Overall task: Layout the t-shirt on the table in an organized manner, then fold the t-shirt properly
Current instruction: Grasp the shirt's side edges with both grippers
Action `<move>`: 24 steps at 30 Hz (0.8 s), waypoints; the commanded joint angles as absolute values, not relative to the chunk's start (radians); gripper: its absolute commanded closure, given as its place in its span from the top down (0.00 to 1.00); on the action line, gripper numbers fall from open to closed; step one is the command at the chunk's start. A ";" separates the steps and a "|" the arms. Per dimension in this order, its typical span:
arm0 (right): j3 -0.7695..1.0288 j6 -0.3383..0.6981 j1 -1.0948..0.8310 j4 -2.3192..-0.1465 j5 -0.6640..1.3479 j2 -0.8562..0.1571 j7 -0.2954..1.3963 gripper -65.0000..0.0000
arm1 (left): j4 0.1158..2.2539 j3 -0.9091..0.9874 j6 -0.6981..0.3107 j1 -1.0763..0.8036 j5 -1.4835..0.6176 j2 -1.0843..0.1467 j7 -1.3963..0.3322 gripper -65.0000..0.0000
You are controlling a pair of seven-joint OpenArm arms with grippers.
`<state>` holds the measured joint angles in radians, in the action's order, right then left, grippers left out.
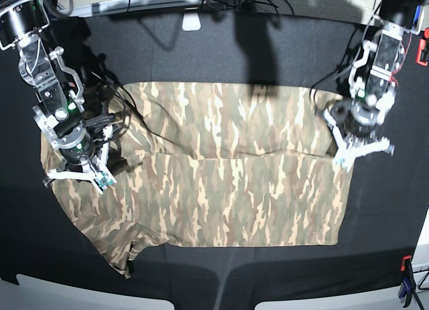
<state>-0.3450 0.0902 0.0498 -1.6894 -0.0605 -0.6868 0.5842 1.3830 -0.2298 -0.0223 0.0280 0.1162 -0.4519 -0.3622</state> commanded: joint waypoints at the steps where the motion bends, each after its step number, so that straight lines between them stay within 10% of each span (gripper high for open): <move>1: -0.334 0.055 0.072 -1.703 -0.090 -0.701 0.572 0.00 | 1.400 -0.224 -0.007 0.045 0.138 -0.463 -0.340 0.00; 24: -0.334 0.086 0.155 -1.585 -0.127 -0.606 0.553 0.00 | 1.400 -0.224 0.079 0.050 0.145 -0.463 -0.331 0.00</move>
